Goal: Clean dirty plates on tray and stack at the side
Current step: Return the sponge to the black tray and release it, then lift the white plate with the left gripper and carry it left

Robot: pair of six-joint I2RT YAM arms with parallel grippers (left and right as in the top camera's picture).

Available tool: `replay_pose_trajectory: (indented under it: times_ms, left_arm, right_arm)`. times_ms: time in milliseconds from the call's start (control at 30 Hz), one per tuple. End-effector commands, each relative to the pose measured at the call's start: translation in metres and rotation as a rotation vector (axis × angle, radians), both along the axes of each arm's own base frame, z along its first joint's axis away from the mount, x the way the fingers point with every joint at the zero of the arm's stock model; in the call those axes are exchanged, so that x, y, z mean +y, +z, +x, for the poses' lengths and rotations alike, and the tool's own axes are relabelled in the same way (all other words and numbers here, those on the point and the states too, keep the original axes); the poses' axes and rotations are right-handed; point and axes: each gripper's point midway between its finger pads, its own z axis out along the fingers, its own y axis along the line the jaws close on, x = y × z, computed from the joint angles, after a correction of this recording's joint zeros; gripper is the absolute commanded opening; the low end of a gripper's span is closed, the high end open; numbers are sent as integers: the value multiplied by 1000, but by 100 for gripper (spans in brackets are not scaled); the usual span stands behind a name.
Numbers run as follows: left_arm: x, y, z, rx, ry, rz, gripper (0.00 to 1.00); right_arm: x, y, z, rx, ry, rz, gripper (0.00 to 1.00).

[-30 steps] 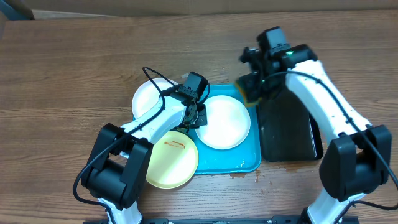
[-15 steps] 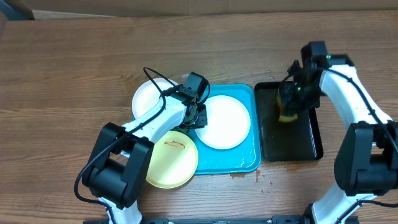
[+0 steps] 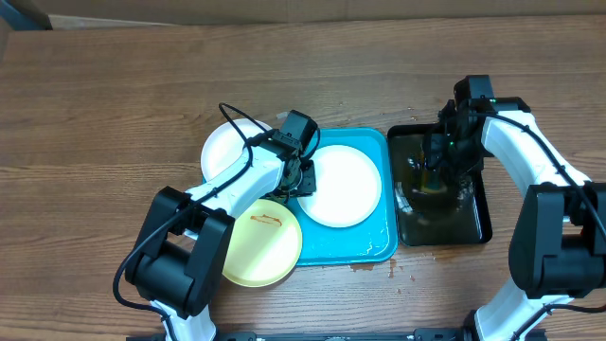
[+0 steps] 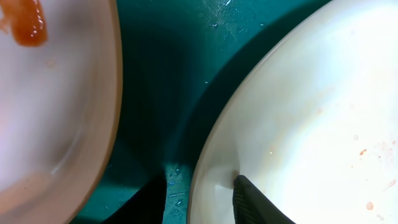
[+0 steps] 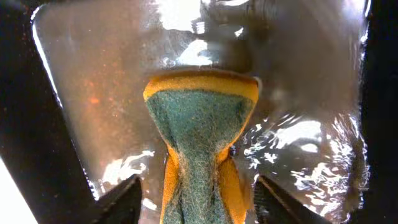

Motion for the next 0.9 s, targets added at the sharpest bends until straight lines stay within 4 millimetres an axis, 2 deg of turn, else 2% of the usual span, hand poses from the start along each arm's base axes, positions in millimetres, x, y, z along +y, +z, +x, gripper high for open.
replay_pose_trajectory:
  times_ms: [0,133,167,200,267,300,333,367,400,433,500,633,733,867]
  left_arm:
    - [-1,-7,-6,28,-15,4,38]
    - [-4,-7,-10,36,-27,9,39]
    - [-6,-8,-12,36,-36,9,40]
    - [-7,-8,-13,36,-39,10,39]
    - [-13,-9,-13,27,-53,9,36]
    - [-16,-9,-13,21,-62,6,31]
    - [-20,-10,-14,16,-72,6,17]
    - [-21,-11,-14,14,-77,9,7]
    - [-21,-11,-14,12,-78,13,4]
    - [-21,-10,-14,10,-78,14,4]
    - [-19,-6,-10,8,-75,13,4]
    - [-11,18,4,-8,-90,15,4]
    - [-4,42,21,-36,-108,14,4]
    - [-1,57,30,-54,-147,22,4]
  right_arm:
    - [-3,25,19,-63,-19,-4,64]
    - [-17,69,43,-126,-104,2,80]
    - [-30,86,52,-159,-165,5,82]
    - [-34,89,54,-165,-177,5,82]
    - [-55,102,59,-190,-248,10,82]
    - [-64,104,59,-193,-271,10,82]
    - [-80,104,55,-183,-311,6,83]
    - [-88,103,51,-171,-331,4,86]
    - [-96,101,46,-155,-352,2,93]
    - [-102,100,41,-140,-371,2,100]
    - [-114,99,35,-127,-402,1,100]
    - [-131,100,32,-130,-445,-2,100]
    - [-135,100,32,-136,-455,-3,100]
    - [-136,100,34,-143,-455,-4,100]
